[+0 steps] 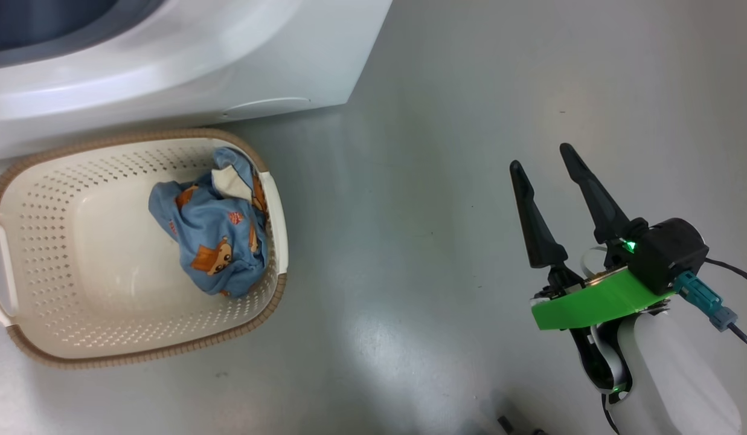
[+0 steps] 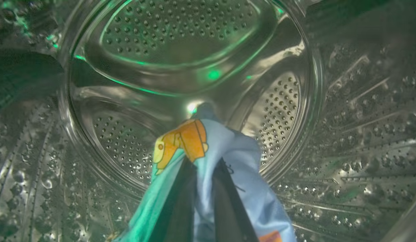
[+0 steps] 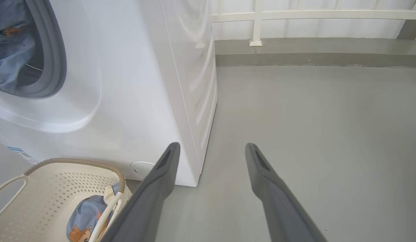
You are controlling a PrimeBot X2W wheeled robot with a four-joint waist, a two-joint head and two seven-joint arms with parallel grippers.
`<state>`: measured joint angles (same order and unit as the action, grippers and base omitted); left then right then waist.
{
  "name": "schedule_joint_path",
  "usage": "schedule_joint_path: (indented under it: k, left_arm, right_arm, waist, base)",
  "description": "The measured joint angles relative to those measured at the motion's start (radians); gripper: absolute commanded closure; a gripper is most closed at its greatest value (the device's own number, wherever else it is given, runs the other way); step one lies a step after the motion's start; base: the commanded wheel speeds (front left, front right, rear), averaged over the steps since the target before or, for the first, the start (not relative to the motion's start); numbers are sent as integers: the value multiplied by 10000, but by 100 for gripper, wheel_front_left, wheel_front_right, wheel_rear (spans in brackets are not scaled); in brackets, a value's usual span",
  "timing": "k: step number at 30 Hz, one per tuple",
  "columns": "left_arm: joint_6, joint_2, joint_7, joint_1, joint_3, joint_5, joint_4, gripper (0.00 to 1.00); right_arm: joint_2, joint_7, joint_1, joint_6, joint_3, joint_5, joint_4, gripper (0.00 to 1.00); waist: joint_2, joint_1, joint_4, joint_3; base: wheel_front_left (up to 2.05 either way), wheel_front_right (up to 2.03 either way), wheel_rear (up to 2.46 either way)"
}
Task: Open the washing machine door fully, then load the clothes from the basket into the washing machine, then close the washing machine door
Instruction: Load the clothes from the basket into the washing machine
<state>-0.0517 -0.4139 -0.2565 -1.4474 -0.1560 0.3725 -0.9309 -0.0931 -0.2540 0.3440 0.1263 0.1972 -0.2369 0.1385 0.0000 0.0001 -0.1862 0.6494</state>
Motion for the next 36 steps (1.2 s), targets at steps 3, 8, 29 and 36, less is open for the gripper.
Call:
schedule_joint_path:
  k: [3, 8, 29, 36]
  left_arm:
    - [-4, 23, -4, 257, 274, -188, 470, 100]
    - [-71, 171, -2, 871, 520, -462, 104, 0]
    - [-374, 635, -2, 1399, 976, -688, -796, 0]
    - [-445, 1076, -2, 2828, 1461, -784, 178, 0]
  right_arm:
    - [13, 0, 73, 0, 4, 0, 2, 0]
    - [17, 0, 198, 0, 54, 0, 10, 0]
    - [-38, 0, 197, 0, 98, 0, 50, 0]
    - [-207, 0, 174, 0, -71, 2, 54, 0]
  waist:
    - [0, 0, 36, 43]
    - [0, -1, 78, 62]
    - [0, 0, 199, -281]
    - [0, 0, 307, -676]
  base:
    - [0, 0, 0]
    - [0, 0, 0]
    - [0, 0, 0]
    - [0, 0, 0]
